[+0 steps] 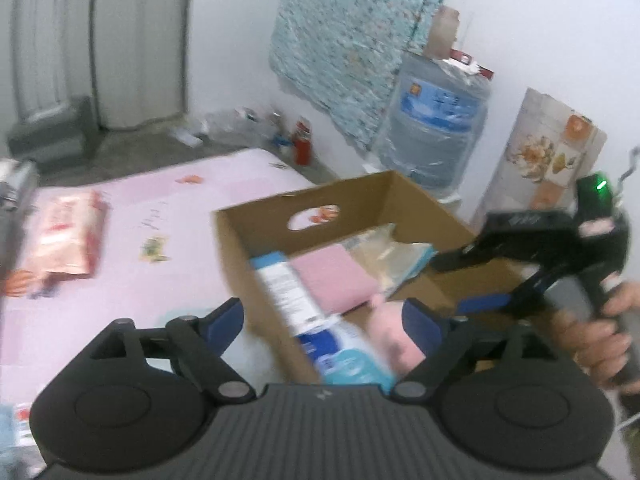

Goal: Organize soft objects
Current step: 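Open the right gripper to drop the plush toy into the box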

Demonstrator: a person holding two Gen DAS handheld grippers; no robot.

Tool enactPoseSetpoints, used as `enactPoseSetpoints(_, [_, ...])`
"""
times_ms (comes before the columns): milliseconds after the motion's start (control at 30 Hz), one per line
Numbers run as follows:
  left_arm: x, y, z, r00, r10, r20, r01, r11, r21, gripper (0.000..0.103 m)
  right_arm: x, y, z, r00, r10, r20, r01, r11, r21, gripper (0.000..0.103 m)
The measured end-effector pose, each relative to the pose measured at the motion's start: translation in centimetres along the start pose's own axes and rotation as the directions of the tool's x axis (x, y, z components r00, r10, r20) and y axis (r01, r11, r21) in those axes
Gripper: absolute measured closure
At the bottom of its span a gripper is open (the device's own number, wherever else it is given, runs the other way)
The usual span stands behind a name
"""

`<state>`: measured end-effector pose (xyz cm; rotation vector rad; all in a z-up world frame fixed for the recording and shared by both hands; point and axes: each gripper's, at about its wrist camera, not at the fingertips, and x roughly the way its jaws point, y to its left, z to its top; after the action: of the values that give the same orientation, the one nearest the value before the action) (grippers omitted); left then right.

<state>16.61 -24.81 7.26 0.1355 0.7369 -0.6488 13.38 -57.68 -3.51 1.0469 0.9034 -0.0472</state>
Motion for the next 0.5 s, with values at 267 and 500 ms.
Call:
enactPoseSetpoints(267, [-6.0,3.3,-4.5,0.982,0.167,0.09,-0.165,0.986,-0.03,0.012,-2.1,6.4,-4.2,0.992,0.128,0.004,-0.126,0.978,-0.165,0.02])
enactPoseSetpoints(500, [-10.1,8.0,-8.8,0.941,0.325,0.095,-0.318,0.945,-0.075,0.012,1.0,12.9,-9.8,0.964,0.238,-0.123,-0.262,0.93,-0.258,0.019])
